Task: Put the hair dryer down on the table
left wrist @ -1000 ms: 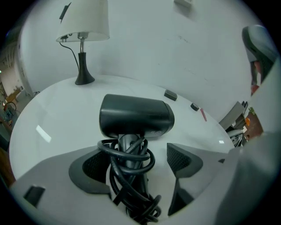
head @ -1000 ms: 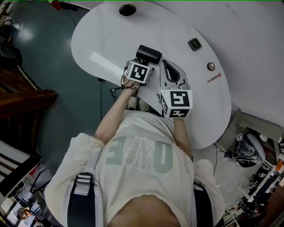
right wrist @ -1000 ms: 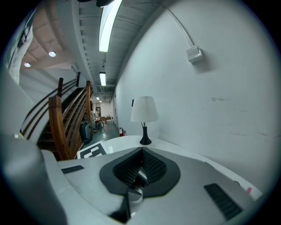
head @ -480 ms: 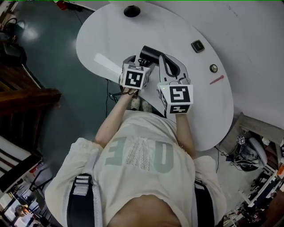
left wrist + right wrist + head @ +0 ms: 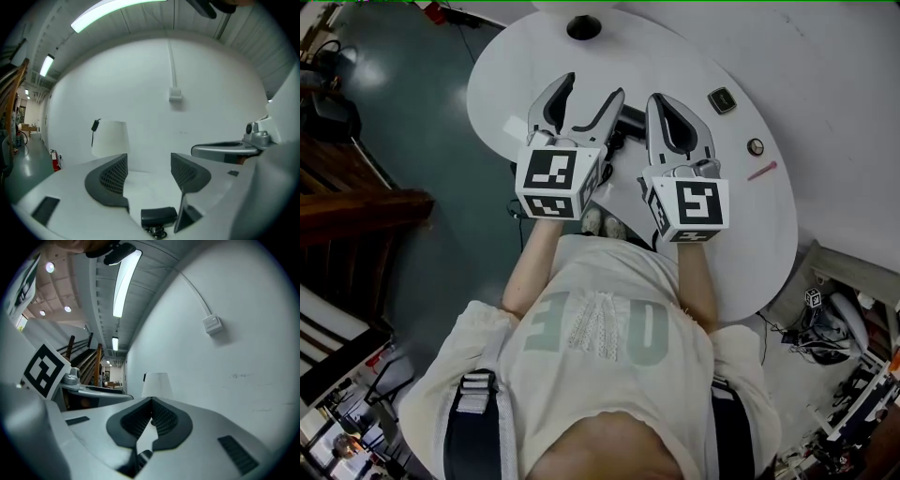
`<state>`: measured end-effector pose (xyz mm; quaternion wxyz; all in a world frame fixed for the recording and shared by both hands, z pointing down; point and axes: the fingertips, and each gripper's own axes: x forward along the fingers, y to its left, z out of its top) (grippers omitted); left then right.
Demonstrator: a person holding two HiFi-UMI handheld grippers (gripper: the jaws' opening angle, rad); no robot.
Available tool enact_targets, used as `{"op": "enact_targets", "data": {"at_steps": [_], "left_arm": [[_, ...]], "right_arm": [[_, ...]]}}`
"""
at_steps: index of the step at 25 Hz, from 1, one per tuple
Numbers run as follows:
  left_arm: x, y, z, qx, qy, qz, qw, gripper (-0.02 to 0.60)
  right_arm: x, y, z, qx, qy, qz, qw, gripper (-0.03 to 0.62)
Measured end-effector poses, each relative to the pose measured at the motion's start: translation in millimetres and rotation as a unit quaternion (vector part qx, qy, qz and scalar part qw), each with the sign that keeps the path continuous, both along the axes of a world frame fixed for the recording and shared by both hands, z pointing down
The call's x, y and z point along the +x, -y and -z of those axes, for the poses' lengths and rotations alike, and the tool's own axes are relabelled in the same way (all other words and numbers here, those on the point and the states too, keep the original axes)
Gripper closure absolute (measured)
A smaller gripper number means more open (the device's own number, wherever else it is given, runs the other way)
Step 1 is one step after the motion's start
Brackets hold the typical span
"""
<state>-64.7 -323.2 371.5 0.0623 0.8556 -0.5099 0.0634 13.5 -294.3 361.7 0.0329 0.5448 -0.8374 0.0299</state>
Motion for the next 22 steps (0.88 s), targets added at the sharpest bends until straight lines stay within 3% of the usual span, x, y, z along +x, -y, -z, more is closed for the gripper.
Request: {"op": "enact_targets", "data": {"at_steps": [7, 10, 15, 22], "left_arm": [[-5, -20, 59, 0.074, -0.034, -0.006, 0.9967, 0.427], [-10, -25, 76, 0.103, -0.033, 0.009, 0.994, 0.57], [-10, -33, 88, 0.136, -0.037, 0.008, 0.99, 0.574], [-6, -37, 102, 0.145, -0.043, 0.004, 0.9885, 0.574]], "right_arm": [[-2, -13, 53, 0.067, 0.027, -0.001, 0.997, 0.589], [-2, -16, 56, 0.07, 0.03, 0.0, 0.997, 0.589], [-3, -18, 56, 0.071, 0.024, -0.004, 0.997, 0.589], [-1, -19, 56, 0.071, 0.006, -0.013, 0.997, 0.591]]}}
